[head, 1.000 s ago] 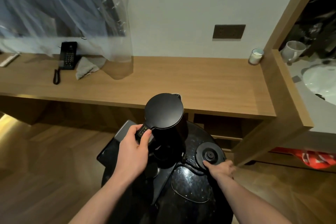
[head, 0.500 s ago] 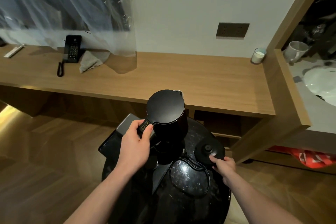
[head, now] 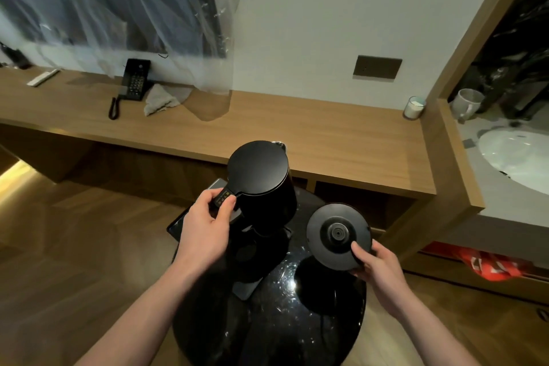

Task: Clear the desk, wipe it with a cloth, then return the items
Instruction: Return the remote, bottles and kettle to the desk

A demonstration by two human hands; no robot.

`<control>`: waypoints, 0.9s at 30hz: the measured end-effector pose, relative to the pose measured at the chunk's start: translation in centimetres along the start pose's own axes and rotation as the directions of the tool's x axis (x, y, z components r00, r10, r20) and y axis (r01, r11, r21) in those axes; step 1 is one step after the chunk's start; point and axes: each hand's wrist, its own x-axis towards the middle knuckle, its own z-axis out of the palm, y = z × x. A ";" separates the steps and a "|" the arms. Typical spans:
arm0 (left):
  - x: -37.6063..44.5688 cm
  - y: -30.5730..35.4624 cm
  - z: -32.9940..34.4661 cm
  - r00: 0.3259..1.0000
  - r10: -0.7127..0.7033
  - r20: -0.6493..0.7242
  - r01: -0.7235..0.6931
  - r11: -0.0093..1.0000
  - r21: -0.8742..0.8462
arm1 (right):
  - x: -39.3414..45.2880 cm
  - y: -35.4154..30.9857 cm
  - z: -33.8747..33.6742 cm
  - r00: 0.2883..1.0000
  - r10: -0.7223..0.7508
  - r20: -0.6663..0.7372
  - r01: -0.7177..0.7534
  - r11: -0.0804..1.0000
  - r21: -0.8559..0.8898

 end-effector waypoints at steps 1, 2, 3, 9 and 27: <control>-0.5 -0.1 -0.6 1.000 0.003 -0.004 -0.003 1.000 -0.009 | -0.8 -0.7 0.3 0.999 -0.023 0.022 0.024 0.999 -0.029; -0.9 -0.2 -1.3 1.000 0.007 -0.007 -0.007 1.000 -0.015 | -1.7 -1.4 0.7 0.998 -0.038 0.040 0.040 0.998 -0.047; -1.5 -0.4 -2.0 1.000 0.010 -0.010 -0.011 1.000 -0.018 | -2.6 -1.9 1.3 0.997 -0.049 0.056 0.052 0.997 -0.055; -4.1 -3.0 -7.4 0.999 -0.003 -0.049 -0.001 0.997 -0.078 | -7.1 -2.2 5.9 0.990 -0.047 0.133 0.052 0.998 -0.040; -13.1 -15.5 -32.3 0.941 -0.050 -0.336 0.044 0.999 -0.027 | -14.9 1.5 30.5 0.920 -0.042 0.389 0.121 0.976 -0.180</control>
